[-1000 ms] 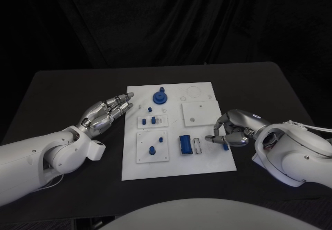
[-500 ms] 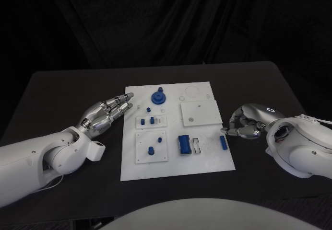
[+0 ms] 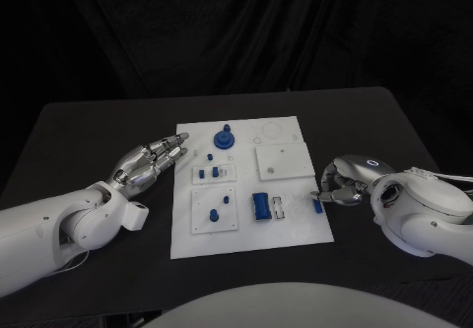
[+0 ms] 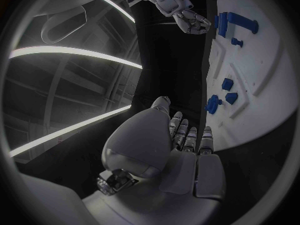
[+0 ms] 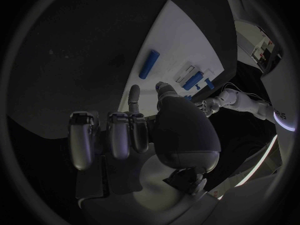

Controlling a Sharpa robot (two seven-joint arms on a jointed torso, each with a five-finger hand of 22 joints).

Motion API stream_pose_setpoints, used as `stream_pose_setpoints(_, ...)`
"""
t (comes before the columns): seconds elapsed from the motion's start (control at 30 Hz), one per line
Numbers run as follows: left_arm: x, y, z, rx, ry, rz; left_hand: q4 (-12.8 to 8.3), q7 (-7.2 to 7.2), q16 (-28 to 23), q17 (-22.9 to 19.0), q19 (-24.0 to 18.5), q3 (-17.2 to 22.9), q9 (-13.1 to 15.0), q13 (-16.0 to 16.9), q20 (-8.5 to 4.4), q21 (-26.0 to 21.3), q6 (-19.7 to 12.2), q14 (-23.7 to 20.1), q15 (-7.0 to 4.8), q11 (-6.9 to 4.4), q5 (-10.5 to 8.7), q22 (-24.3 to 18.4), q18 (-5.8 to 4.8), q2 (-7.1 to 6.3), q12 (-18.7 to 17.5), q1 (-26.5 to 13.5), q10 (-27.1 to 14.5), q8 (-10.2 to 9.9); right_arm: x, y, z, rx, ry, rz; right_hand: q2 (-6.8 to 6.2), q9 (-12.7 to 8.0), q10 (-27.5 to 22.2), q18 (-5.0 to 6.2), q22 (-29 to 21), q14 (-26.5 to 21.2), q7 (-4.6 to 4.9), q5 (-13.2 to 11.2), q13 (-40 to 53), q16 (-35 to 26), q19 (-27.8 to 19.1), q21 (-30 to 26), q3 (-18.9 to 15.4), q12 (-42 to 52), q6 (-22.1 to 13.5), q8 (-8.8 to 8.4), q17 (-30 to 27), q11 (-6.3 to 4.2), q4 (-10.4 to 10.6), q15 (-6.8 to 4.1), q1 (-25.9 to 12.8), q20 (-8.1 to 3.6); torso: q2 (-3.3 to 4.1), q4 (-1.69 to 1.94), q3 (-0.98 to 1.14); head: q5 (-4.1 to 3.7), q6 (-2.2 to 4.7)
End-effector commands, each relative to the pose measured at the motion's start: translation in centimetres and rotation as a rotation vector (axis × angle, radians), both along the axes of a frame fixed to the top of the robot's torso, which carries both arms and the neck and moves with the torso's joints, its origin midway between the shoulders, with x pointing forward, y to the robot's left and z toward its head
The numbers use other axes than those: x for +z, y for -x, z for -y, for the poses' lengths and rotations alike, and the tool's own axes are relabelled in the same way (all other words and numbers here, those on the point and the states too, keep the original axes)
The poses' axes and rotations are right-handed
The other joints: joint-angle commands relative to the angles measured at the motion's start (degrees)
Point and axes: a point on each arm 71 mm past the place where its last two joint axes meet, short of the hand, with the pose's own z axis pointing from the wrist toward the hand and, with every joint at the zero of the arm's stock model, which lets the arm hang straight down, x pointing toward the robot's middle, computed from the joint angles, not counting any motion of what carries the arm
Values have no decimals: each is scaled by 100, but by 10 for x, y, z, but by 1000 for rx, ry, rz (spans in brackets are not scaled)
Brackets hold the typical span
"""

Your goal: Assemble the parts on the task board

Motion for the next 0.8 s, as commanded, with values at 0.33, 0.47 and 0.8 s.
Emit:
stream_pose_setpoints(0.33,0,0,1,-8,11,3,6,19,-6,5,15,50,8,6,38,31,12,-2,44,40,28,8,10,19,23,58,0,27,-16,4,-1,-48,72,-58,48,-286,598,-44,1507,600,21,127,1510,17,584,15,57,15,144,-205,1510,43,2,52,10,48,5,-2,0,1,-1)
stream_pose_setpoints(0.47,-1,1,2,-11,11,1,6,19,-6,5,15,50,8,6,38,31,12,-2,44,40,28,8,10,19,23,58,0,27,-20,4,-4,-38,72,-68,48,-421,598,-44,1507,600,19,407,1510,17,584,15,108,15,195,-291,1510,41,-7,51,128,48,5,-2,0,2,-1)
stream_pose_setpoints(0.8,-2,1,2,-15,9,-7,1,20,-6,5,16,64,9,5,41,32,12,-2,45,42,33,9,12,25,23,65,1,28,-30,5,-16,-1,57,-97,21,-613,598,-44,1507,600,4,1097,1510,17,584,15,269,15,266,-393,1510,27,-49,38,505,37,6,-3,2,10,-1)
